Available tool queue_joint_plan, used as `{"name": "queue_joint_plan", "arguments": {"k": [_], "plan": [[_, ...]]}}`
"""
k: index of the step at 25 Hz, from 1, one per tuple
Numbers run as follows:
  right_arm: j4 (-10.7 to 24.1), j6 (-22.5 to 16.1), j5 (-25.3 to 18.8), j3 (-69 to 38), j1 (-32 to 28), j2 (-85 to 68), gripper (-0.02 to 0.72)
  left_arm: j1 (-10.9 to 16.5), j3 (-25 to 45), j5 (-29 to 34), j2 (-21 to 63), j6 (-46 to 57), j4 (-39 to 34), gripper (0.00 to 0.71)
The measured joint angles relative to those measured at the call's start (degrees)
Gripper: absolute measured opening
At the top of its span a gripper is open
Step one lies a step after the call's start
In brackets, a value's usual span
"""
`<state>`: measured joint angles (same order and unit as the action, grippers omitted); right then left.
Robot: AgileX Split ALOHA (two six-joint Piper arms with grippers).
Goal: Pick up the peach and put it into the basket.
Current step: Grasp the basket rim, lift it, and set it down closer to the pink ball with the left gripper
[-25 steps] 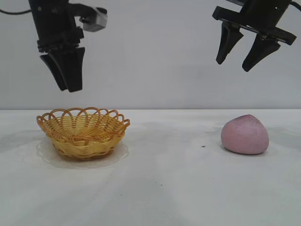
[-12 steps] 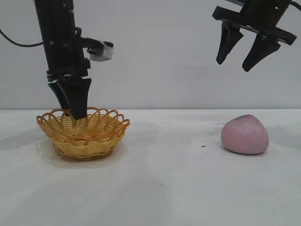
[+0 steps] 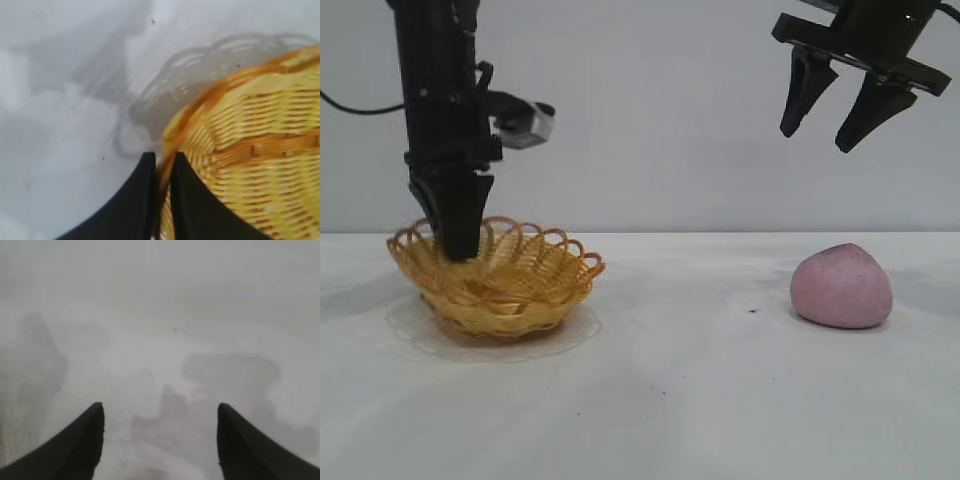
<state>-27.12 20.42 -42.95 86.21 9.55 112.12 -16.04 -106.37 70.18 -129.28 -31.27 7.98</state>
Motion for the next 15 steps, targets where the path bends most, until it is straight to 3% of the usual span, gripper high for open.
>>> {"name": "queue_joint_plan", "arguments": {"k": [4, 12, 15], "plan": [[0.0, 0.0, -0.1, 0.0, 0.0, 0.0, 0.458, 0.0, 0.0, -0.11, 5.01, 9.14, 1.29, 0.0], [0.0, 0.0, -0.1, 0.0, 0.0, 0.0, 0.458, 0.8, 0.96, -0.11, 8.1, 23.28, 17.01, 0.0], [0.09, 0.0, -0.1, 0.0, 0.0, 0.0, 0.458, -0.01, 4.9, -2.11, 9.22, 26.36, 18.25, 0.0]]}}
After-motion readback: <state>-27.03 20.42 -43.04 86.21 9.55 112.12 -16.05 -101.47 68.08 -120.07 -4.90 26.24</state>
